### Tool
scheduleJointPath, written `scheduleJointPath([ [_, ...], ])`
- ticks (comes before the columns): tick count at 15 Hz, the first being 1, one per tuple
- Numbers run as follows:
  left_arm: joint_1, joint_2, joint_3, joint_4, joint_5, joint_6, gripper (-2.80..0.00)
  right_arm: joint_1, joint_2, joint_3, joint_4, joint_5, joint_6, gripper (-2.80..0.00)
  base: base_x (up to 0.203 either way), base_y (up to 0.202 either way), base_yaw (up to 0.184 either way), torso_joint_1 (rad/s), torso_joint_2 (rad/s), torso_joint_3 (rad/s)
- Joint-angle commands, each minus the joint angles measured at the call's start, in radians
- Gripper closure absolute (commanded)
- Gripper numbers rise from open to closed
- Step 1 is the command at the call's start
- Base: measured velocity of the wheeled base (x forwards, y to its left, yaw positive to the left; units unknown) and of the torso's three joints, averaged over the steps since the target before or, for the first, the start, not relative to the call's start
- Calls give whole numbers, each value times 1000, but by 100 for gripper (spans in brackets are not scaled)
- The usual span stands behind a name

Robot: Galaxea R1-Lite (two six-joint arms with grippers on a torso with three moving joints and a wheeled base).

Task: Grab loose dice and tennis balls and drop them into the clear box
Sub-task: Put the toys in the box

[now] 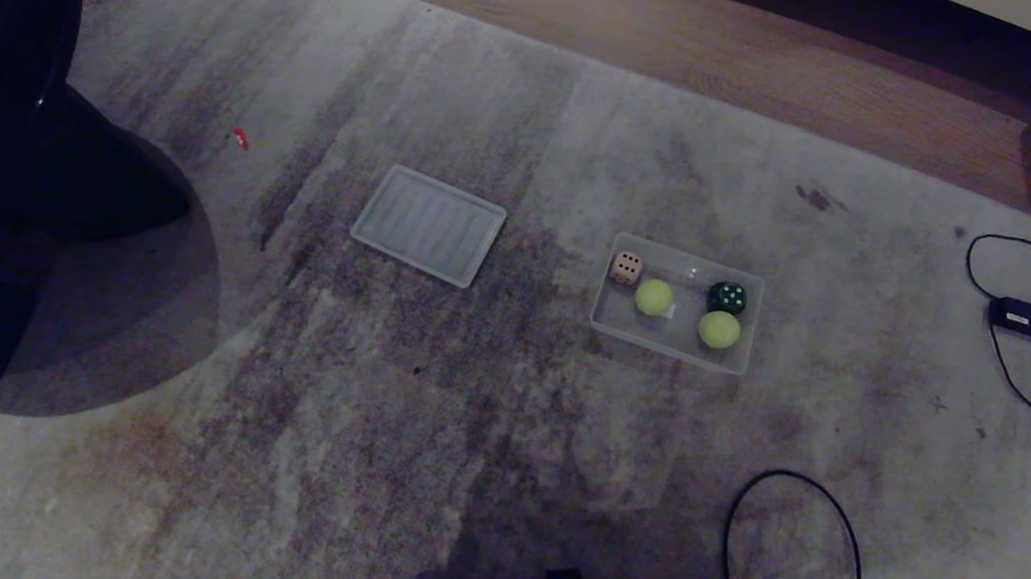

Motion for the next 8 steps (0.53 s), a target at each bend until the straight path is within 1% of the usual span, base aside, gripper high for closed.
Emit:
scheduleJointPath([
  [1, 0, 2, 2, 0, 2, -2, 0, 1, 1, 9, 0, 1, 0, 0, 0, 0, 0, 0, 2, -196],
  [8, 0, 2, 2, 0, 1, 1, 0, 1, 1, 9, 0, 1, 0, 0, 0, 0, 0, 3, 4, -196],
])
